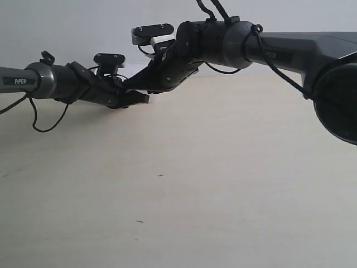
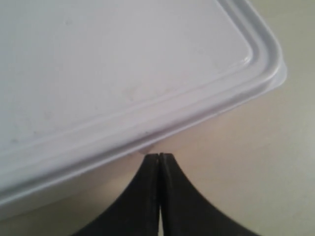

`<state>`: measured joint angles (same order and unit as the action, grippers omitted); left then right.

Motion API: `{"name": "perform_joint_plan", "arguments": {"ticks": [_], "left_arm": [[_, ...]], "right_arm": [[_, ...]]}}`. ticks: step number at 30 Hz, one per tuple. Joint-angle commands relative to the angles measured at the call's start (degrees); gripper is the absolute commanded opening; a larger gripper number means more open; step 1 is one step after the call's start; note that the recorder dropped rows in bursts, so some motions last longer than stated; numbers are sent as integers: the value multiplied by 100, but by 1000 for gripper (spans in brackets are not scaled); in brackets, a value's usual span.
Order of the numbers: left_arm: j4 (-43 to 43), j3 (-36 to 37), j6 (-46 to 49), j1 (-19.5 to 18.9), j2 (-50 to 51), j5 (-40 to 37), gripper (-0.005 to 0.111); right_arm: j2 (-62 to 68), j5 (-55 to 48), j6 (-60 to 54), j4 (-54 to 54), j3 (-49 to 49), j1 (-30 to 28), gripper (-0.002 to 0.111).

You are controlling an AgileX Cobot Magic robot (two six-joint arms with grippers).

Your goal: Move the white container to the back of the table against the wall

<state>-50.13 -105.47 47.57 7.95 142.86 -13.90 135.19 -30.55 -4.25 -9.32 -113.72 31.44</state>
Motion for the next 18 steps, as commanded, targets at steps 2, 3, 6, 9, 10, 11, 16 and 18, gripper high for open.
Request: {"name": "perform_joint_plan", "arguments": {"ticks": [2, 3, 6, 9, 10, 11, 16, 18], "left_arm": [[200, 224, 49, -235, -308, -64, 0], [200, 286, 49, -287, -370, -84, 0], [200, 541, 64, -473, -569, -111, 0], [200, 818, 308, -638, -753, -111, 0], [185, 894, 327, -683, -804, -123, 0], [151, 966, 327, -735, -843, -112, 0], [110, 1246, 439, -816, -989, -89, 0], [43, 1363, 525, -816, -1049, -89, 0]], "right_arm": [[-53, 108, -8, 43, 26, -11, 0], [-53, 133, -8, 43, 26, -11, 0], [-43, 236, -8, 43, 26, -11, 0], [-43, 305, -8, 43, 26, -11, 0], [-43, 330, -8, 43, 26, -11, 0], [-43, 330, -8, 43, 26, -11, 0], [-43, 330, -8, 43, 26, -11, 0], [-43, 306, -8, 43, 26, -11, 0]]}}
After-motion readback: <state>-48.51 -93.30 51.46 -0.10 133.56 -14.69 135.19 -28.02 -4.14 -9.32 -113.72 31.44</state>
